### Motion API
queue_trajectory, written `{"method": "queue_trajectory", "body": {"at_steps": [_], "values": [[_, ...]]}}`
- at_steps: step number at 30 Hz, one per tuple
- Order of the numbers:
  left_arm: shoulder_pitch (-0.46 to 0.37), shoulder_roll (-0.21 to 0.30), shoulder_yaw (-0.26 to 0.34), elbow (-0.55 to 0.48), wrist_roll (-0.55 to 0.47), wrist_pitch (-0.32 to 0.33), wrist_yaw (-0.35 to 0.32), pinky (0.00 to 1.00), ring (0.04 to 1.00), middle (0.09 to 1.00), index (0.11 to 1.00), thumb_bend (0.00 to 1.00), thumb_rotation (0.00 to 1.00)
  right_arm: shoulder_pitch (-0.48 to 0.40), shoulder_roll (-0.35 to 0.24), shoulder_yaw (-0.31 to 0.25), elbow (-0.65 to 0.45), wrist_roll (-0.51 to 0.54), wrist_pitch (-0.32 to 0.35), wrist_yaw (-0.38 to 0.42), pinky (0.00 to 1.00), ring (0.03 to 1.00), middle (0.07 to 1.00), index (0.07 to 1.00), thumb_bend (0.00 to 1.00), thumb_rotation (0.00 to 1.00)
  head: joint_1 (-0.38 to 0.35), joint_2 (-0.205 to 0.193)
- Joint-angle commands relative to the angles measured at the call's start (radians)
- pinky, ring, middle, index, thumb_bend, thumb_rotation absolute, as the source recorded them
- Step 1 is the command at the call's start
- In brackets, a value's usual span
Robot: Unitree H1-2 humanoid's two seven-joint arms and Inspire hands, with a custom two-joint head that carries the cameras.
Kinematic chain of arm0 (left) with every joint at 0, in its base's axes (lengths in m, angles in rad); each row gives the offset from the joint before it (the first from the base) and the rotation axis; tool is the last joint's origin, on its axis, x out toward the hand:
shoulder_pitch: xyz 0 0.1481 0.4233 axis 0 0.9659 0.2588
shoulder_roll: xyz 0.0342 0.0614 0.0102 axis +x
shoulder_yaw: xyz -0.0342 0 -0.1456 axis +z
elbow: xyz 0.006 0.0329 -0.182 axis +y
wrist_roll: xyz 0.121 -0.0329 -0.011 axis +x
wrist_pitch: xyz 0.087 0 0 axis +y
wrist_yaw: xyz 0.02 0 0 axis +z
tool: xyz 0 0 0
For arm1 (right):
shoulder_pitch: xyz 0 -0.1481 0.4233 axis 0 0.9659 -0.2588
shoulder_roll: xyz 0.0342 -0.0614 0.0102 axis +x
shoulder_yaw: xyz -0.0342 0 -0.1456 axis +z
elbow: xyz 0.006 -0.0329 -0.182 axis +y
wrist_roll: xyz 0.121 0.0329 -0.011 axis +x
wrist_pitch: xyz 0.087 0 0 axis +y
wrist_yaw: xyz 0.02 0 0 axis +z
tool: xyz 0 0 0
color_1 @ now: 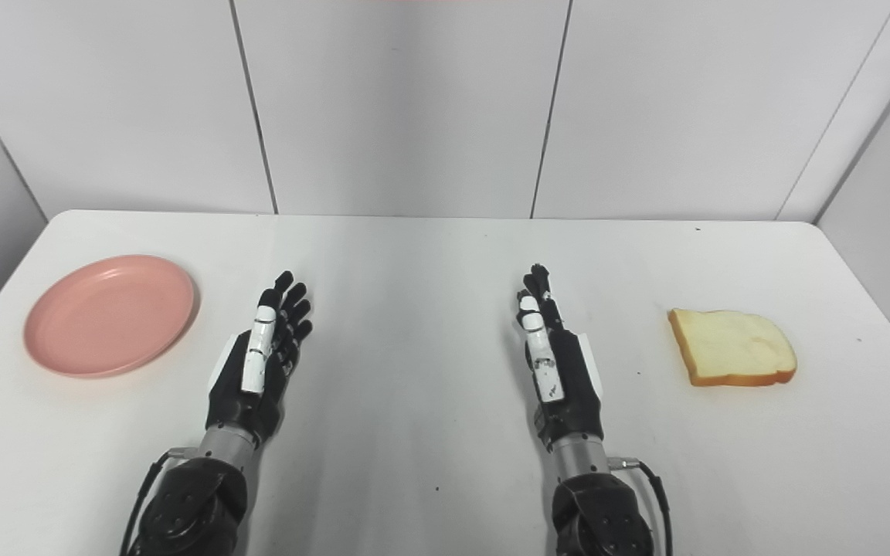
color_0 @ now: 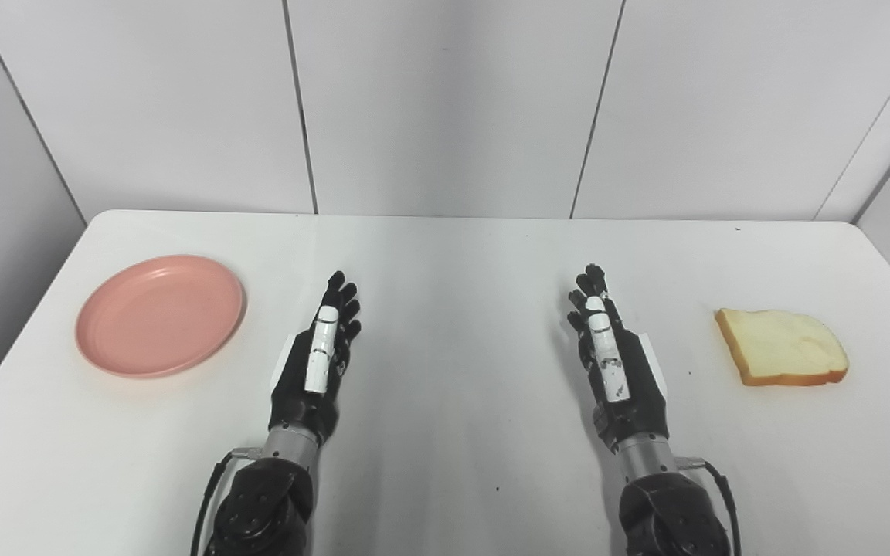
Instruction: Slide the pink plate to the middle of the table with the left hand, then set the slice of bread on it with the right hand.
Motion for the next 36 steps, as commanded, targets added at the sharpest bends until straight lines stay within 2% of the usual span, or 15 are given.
{"method": "queue_trajectory", "body": {"at_steps": [1, 13, 28, 32, 33, 34, 35, 36], "values": [[-0.022, -0.004, -0.003, -0.028, 0.008, -0.029, 0.003, 1.0, 1.0, 1.0, 1.0, 0.58, 1.0, -0.023, 0.004, -0.001, -0.022, 0.0, 0.005, -0.004, 1.0, 1.0, 0.999, 0.992, 0.59, 0.91, 0.001, -0.001], [-0.017, -0.007, -0.012, -0.034, 0.02, -0.05, 0.012, 1.0, 1.0, 1.0, 1.0, 0.59, 1.0, -0.028, 0.002, -0.004, -0.013, 0.005, -0.001, -0.001, 1.0, 1.0, 1.0, 0.993, 0.59, 0.91, 0.004, -0.001], [-0.012, -0.014, -0.014, -0.05, 0.029, -0.04, 0.015, 1.0, 1.0, 1.0, 1.0, 0.6, 1.0, -0.026, -0.004, -0.005, -0.008, 0.007, -0.001, 0.004, 1.0, 1.0, 1.0, 0.994, 0.59, 0.91, 0.021, -0.013], [-0.015, -0.025, -0.019, -0.037, 0.031, -0.049, 0.018, 1.0, 1.0, 1.0, 1.0, 0.59, 1.0, -0.021, -0.017, -0.013, -0.001, 0.022, -0.008, 0.014, 1.0, 1.0, 1.0, 0.996, 0.61, 0.9, 0.108, -0.042], [-0.016, -0.031, -0.02, -0.031, 0.03, -0.055, 0.019, 1.0, 1.0, 1.0, 1.0, 0.58, 1.0, -0.021, -0.025, -0.017, 0.005, 0.028, -0.018, 0.02, 1.0, 1.0, 1.0, 0.999, 0.63, 0.89, 0.16, -0.06], [-0.017, -0.035, -0.021, -0.027, 0.03, -0.059, 0.02, 1.0, 1.0, 1.0, 1.0, 0.57, 1.0, -0.02, -0.03, -0.019, 0.01, 0.032, -0.025, 0.025, 1.0, 1.0, 1.0, 1.0, 0.64, 0.89, 0.16, -0.06], [-0.021, -0.041, -0.022, -0.017, 0.034, -0.068, 0.025, 1.0, 1.0, 1.0, 1.0, 0.57, 1.0, -0.02, -0.038, -0.022, 0.015, 0.041, -0.031, 0.032, 1.0, 1.0, 1.0, 1.0, 0.64, 0.89, 0.209, -0.079], [-0.024, -0.045, -0.023, -0.009, 0.039, -0.075, 0.029, 1.0, 1.0, 1.0, 1.0, 0.57, 1.0, -0.021, -0.043, -0.025, 0.02, 0.048, -0.035, 0.038, 1.0, 1.0, 1.0, 1.0, 0.66, 0.89, 0.217, -0.082]]}}
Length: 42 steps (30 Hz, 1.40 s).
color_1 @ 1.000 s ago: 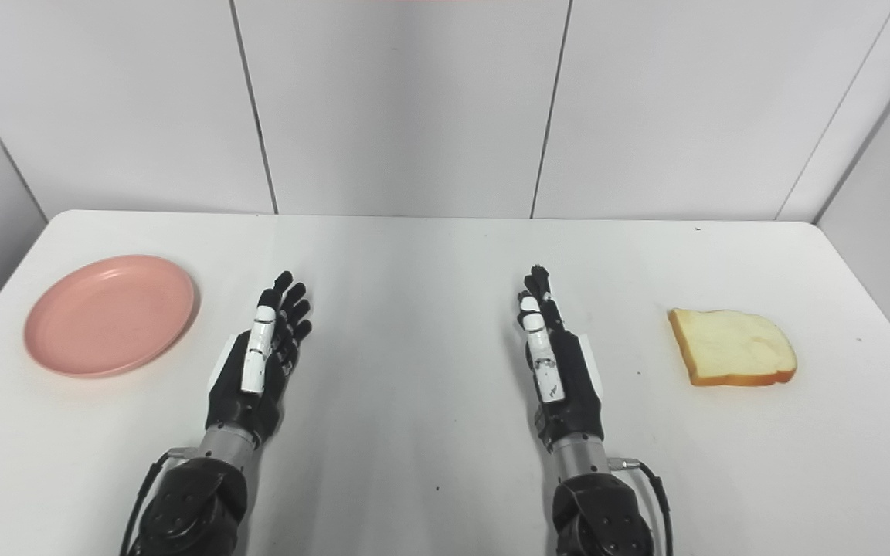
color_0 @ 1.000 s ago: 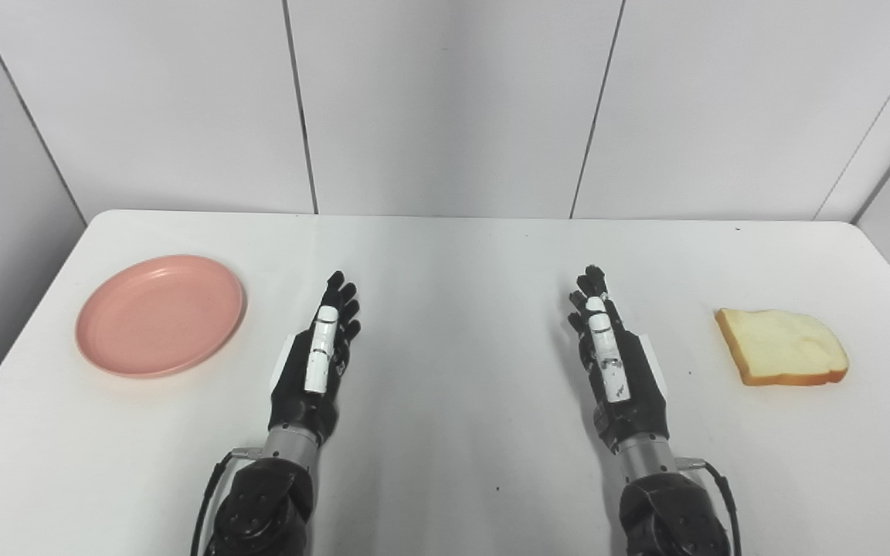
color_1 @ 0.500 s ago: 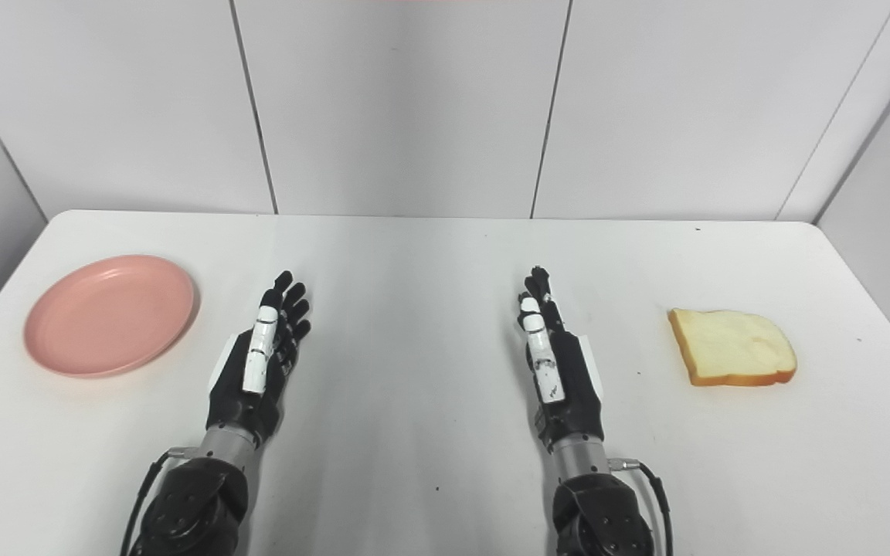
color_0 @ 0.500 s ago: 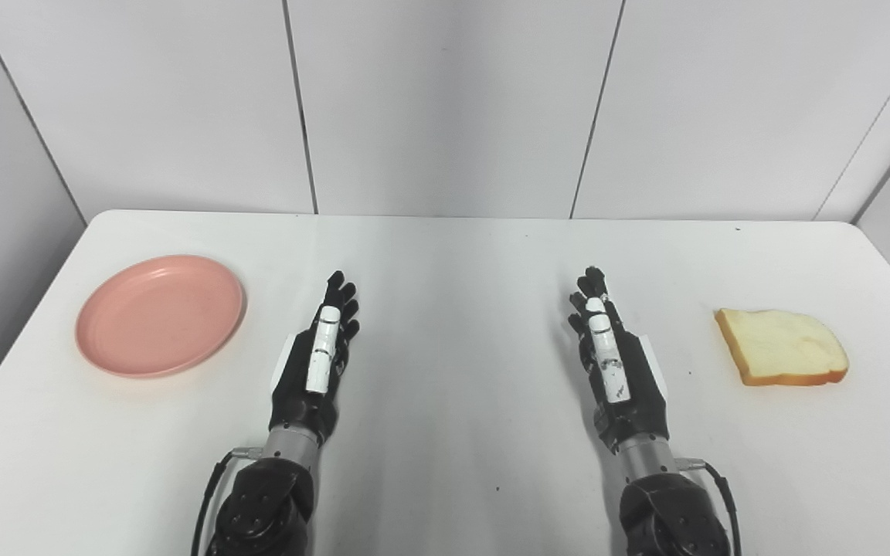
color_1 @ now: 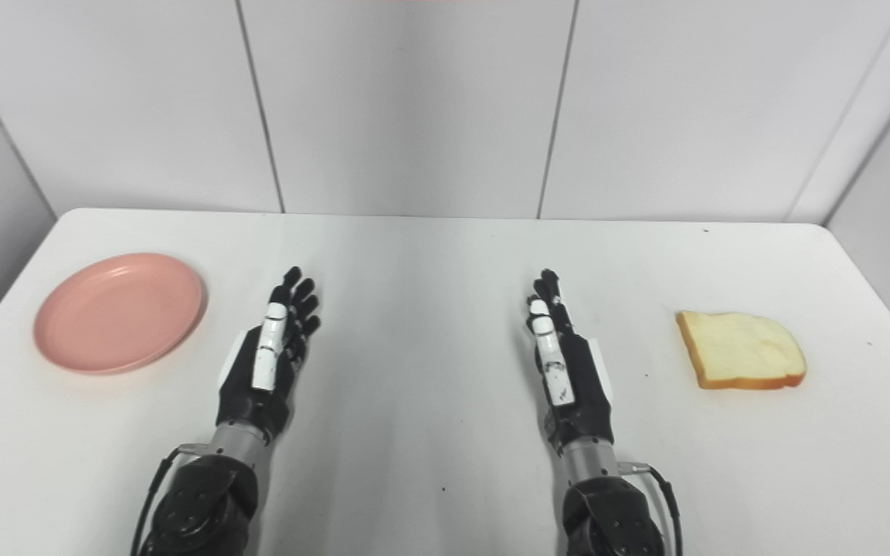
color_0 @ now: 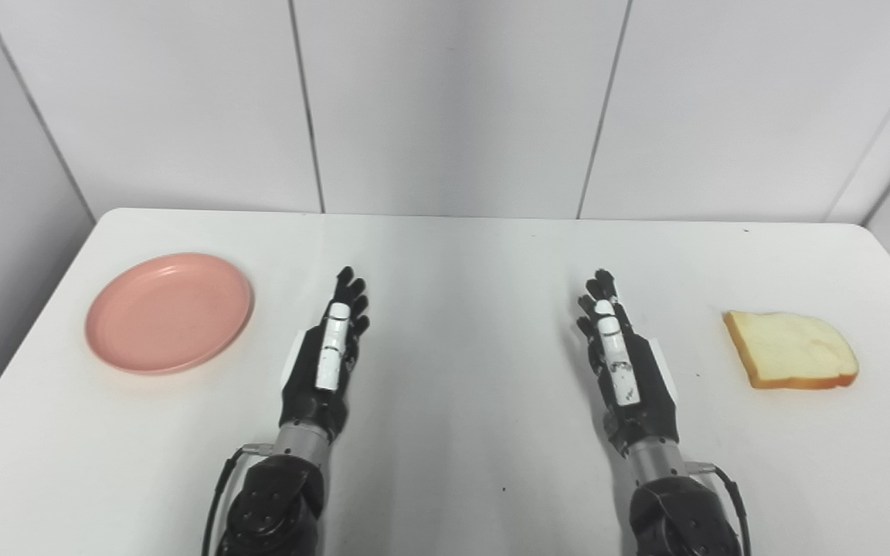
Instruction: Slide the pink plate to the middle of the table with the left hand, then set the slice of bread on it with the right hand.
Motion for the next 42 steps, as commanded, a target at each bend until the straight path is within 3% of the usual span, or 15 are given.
{"method": "queue_trajectory", "body": {"at_steps": [1, 4, 12, 30, 34, 42], "values": [[-0.031, -0.021, -0.008, 0.005, 0.015, -0.058, 0.013, 1.0, 1.0, 1.0, 1.0, 0.57, 1.0, -0.018, -0.017, -0.014, -0.013, 0.021, -0.041, 0.02, 1.0, 1.0, 1.0, 1.0, 0.67, 0.9, 0.04, -0.019], [-0.045, -0.03, -0.004, 0.037, 0.017, -0.081, 0.028, 1.0, 1.0, 1.0, 1.0, 0.58, 1.0, -0.015, -0.031, -0.027, -0.002, 0.026, -0.067, 0.025, 1.0, 1.0, 1.0, 1.0, 0.56, 0.92, 0.082, -0.042], [-0.112, -0.015, 0.043, 0.086, 0.012, -0.111, 0.056, 1.0, 1.0, 1.0, 1.0, 0.63, 1.0, -0.009, -0.05, -0.039, -0.034, 0.056, -0.026, 0.037, 1.0, 1.0, 1.0, 1.0, 0.5, 0.93, 0.165, -0.102], [-0.17, 0.068, 0.164, 0.005, -0.063, -0.05, 0.069, 1.0, 1.0, 1.0, 0.998, 0.63, 1.0, -0.005, -0.032, -0.054, -0.032, 0.1, -0.024, 0.017, 1.0, 1.0, 1.0, 1.0, 0.56, 0.9, 0.187, -0.124], [-0.176, 0.087, 0.178, -0.008, -0.055, -0.029, 0.08, 1.0, 1.0, 1.0, 0.985, 0.65, 1.0, -0.014, -0.036, -0.052, 0.0, 0.083, -0.072, 0.024, 1.0, 1.0, 1.0, 1.0, 0.59, 0.93, 0.201, -0.13], [-0.193, 0.132, 0.232, 0.004, -0.079, -0.044, 0.098, 1.0, 0.984, 0.975, 0.942, 0.64, 0.99, -0.026, -0.039, -0.055, 0.034, 0.082, -0.128, 0.036, 1.0, 1.0, 1.0, 1.0, 0.53, 0.96, 0.215, -0.153]]}}
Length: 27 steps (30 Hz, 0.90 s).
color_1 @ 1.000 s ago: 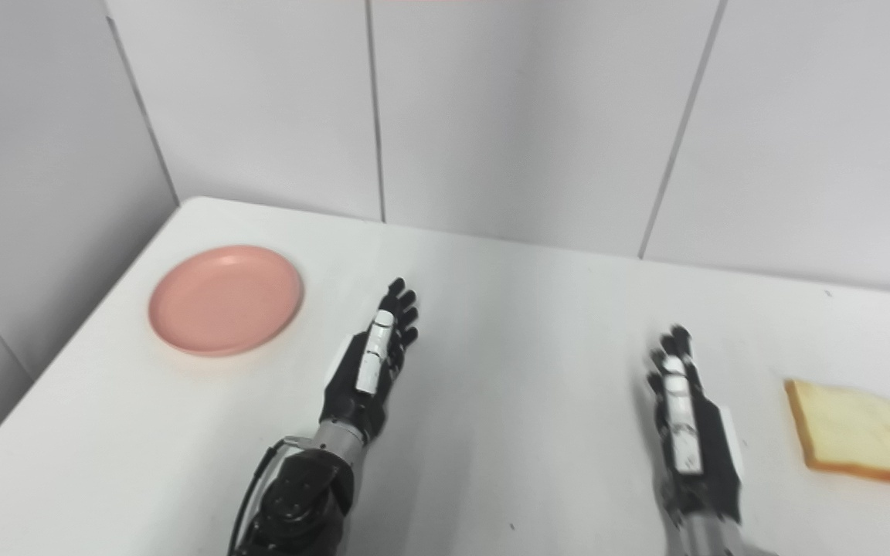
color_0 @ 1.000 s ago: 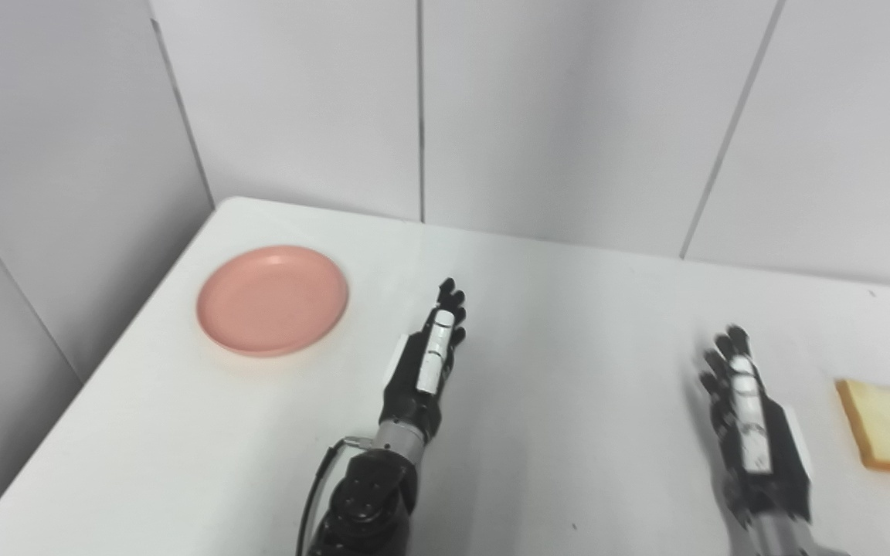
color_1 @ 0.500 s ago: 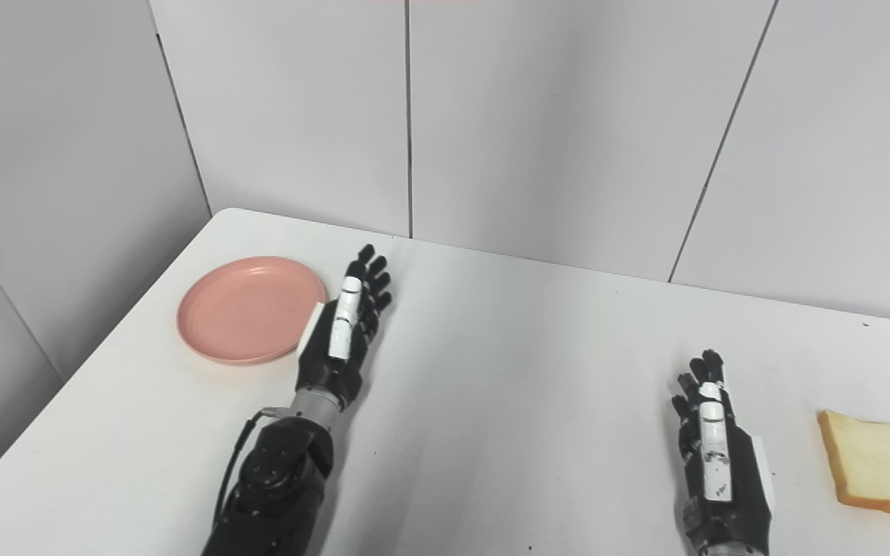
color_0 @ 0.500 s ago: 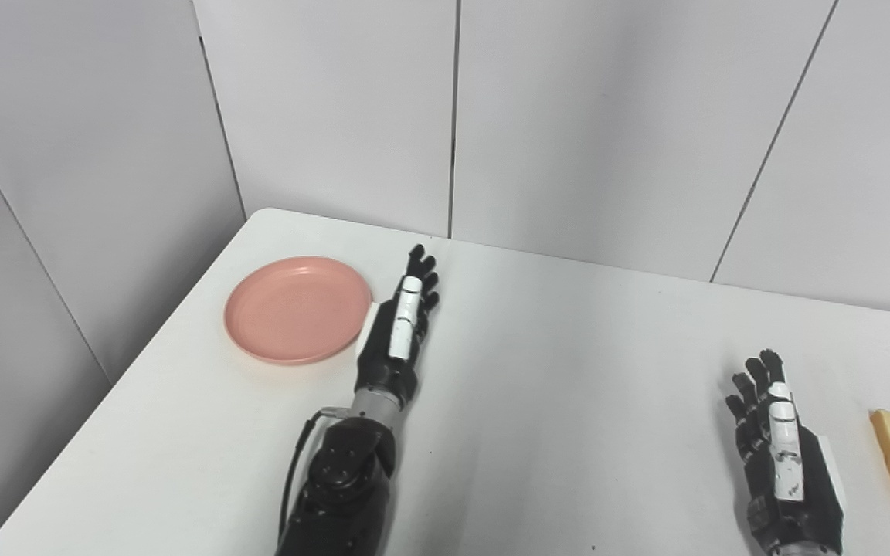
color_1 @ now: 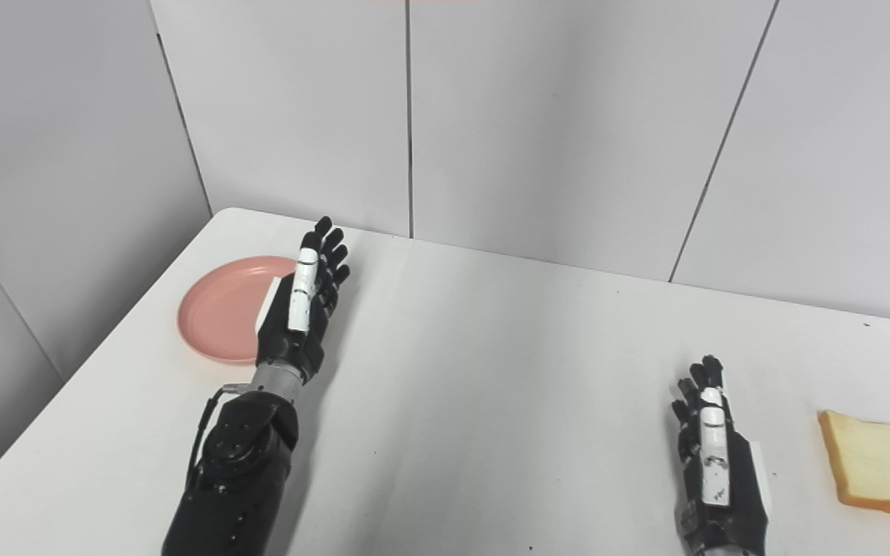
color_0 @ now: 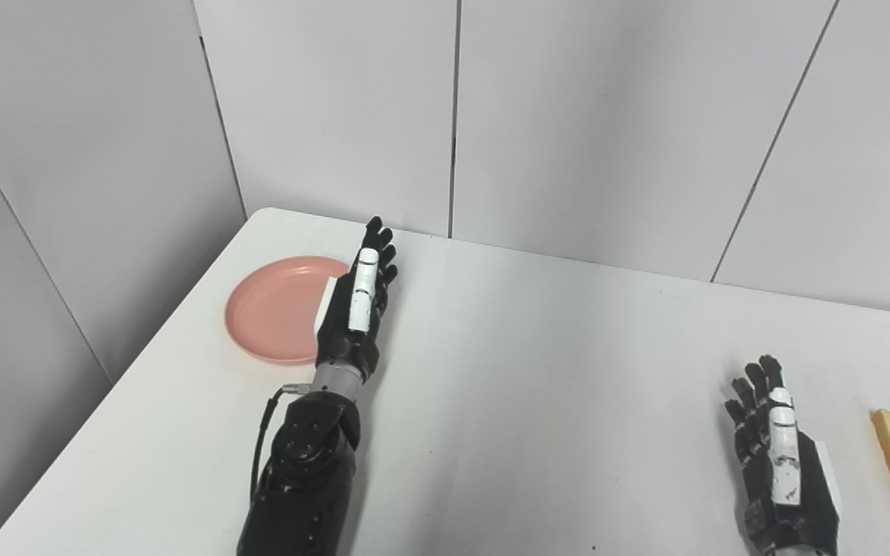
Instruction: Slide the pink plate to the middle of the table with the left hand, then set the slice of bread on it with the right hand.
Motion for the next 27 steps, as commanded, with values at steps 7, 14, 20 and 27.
{"method": "queue_trajectory", "body": {"at_steps": [7, 14, 20, 27], "values": [[-0.073, 0.115, 0.051, 0.025, -0.016, -0.05, -0.006, 1.0, 0.999, 0.998, 0.966, 0.61, 1.0, -0.043, 0.001, -0.007, -0.019, 0.029, -0.055, 0.022, 1.0, 1.0, 1.0, 1.0, 0.52, 0.95, 0.018, -0.011], [-0.117, 0.236, 0.1, 0.081, -0.04, -0.036, -0.02, 1.0, 1.0, 1.0, 0.978, 0.6, 1.0, -0.047, 0.007, -0.006, -0.009, 0.031, -0.064, 0.025, 1.0, 1.0, 1.0, 1.0, 0.5, 0.95, 0.031, -0.022], [-0.151, 0.302, 0.14, 0.167, -0.025, -0.054, 0.021, 1.0, 0.998, 0.998, 0.948, 0.59, 1.0, -0.047, 0.012, -0.006, -0.016, 0.032, -0.061, 0.026, 1.0, 1.0, 1.0, 1.0, 0.51, 0.94, 0.036, -0.029], [-0.176, 0.371, 0.165, 0.264, -0.046, -0.086, 0.004, 1.0, 0.973, 0.96, 0.919, 0.59, 1.0, -0.046, 0.01, -0.007, -0.016, 0.032, -0.062, 0.028, 1.0, 1.0, 1.0, 1.0, 0.51, 0.94, 0.039, -0.033]]}}
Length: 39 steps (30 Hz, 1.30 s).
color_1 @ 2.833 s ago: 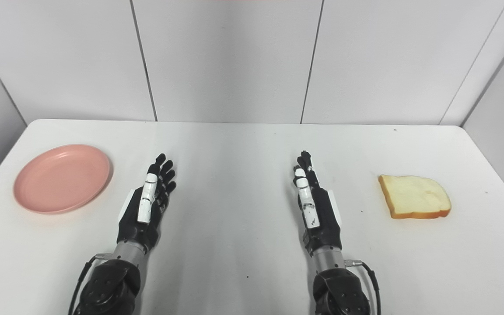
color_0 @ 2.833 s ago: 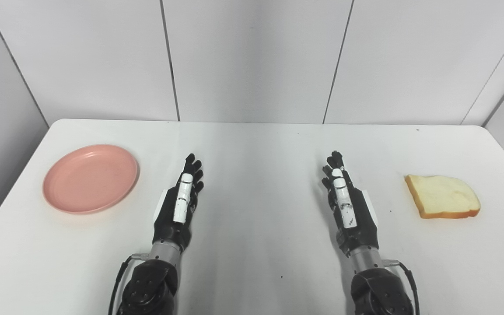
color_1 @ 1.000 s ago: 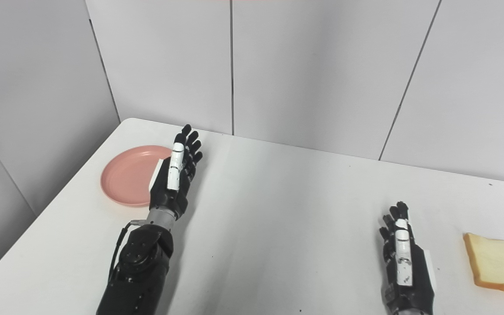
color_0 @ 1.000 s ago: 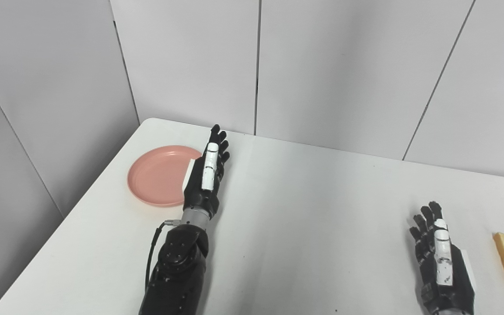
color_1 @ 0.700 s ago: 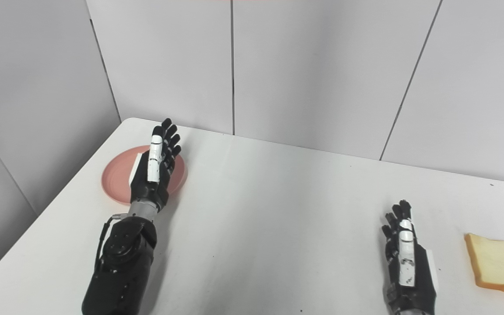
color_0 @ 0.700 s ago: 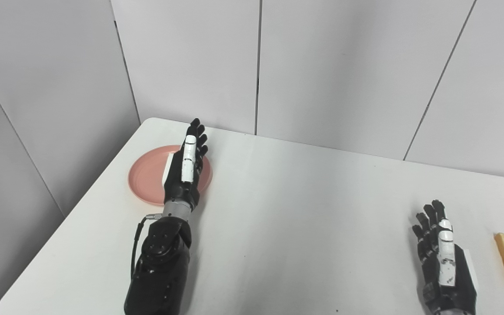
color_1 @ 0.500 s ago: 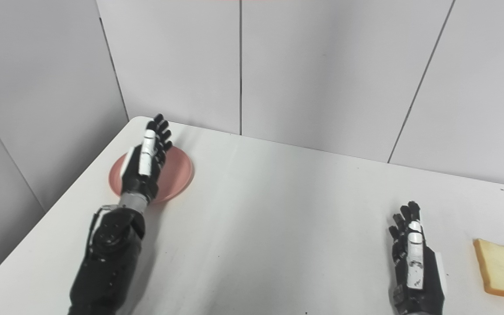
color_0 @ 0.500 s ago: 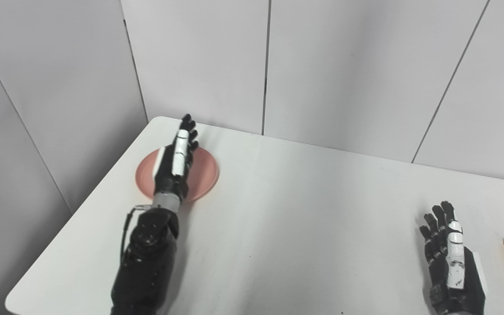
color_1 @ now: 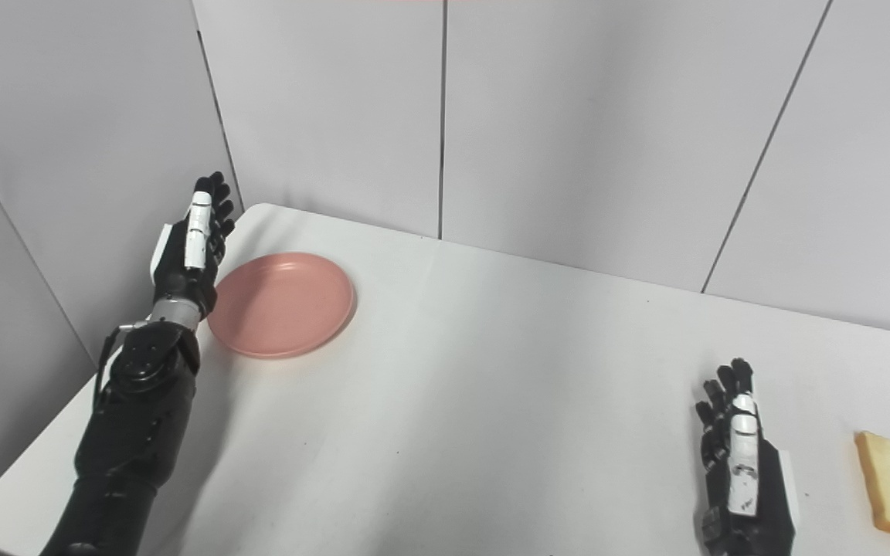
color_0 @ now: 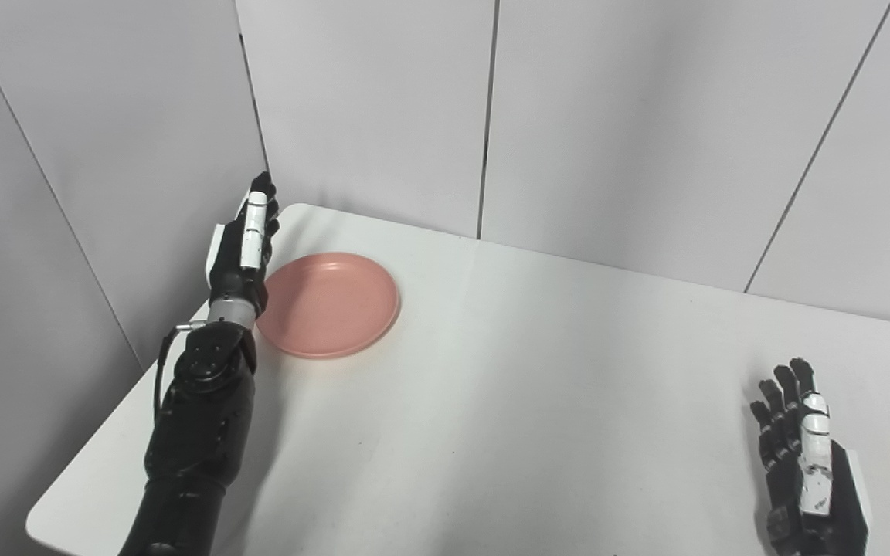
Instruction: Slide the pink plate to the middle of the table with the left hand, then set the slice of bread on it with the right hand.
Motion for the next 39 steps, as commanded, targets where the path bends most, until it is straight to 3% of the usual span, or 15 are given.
{"method": "queue_trajectory", "body": {"at_steps": [1, 11, 20, 34, 39], "values": [[-0.066, 0.059, 0.018, 0.004, -0.007, -0.058, -0.009, 1.0, 0.968, 0.953, 0.916, 0.6, 1.0, -0.028, 0.001, -0.004, -0.023, 0.006, -0.053, 0.012, 1.0, 1.0, 1.0, 1.0, 0.51, 0.95, 0.001, 0.0], [-0.099, 0.117, 0.029, 0.147, -0.016, -0.133, -0.043, 0.91, 0.886, 0.871, 0.862, 0.58, 1.0, -0.029, -0.001, -0.005, -0.018, 0.006, -0.06, 0.015, 1.0, 1.0, 1.0, 1.0, 0.51, 0.95, 0.014, -0.007], [-0.109, 0.143, 0.035, 0.239, -0.03, -0.143, -0.072, 0.86, 0.85, 0.838, 0.843, 0.62, 1.0, -0.028, 0.003, -0.008, -0.029, 0.014, -0.043, 0.014, 1.0, 1.0, 1.0, 1.0, 0.53, 0.92, 0.017, -0.005], [-0.113, 0.132, 0.043, 0.361, -0.074, -0.189, -0.113, 0.85, 0.819, 0.802, 0.809, 0.61, 1.0, -0.023, 0.0, -0.008, -0.042, 0.01, -0.03, 0.009, 1.0, 1.0, 1.0, 1.0, 0.53, 0.93, 0.017, 0.0], [-0.126, 0.117, 0.037, 0.436, -0.086, -0.235, -0.136, 0.86, 0.828, 0.811, 0.82, 0.62, 1.0, -0.025, -0.006, -0.009, -0.042, 0.012, -0.03, 0.014, 1.0, 1.0, 1.0, 1.0, 0.54, 0.93, 0.017, 0.0]]}}
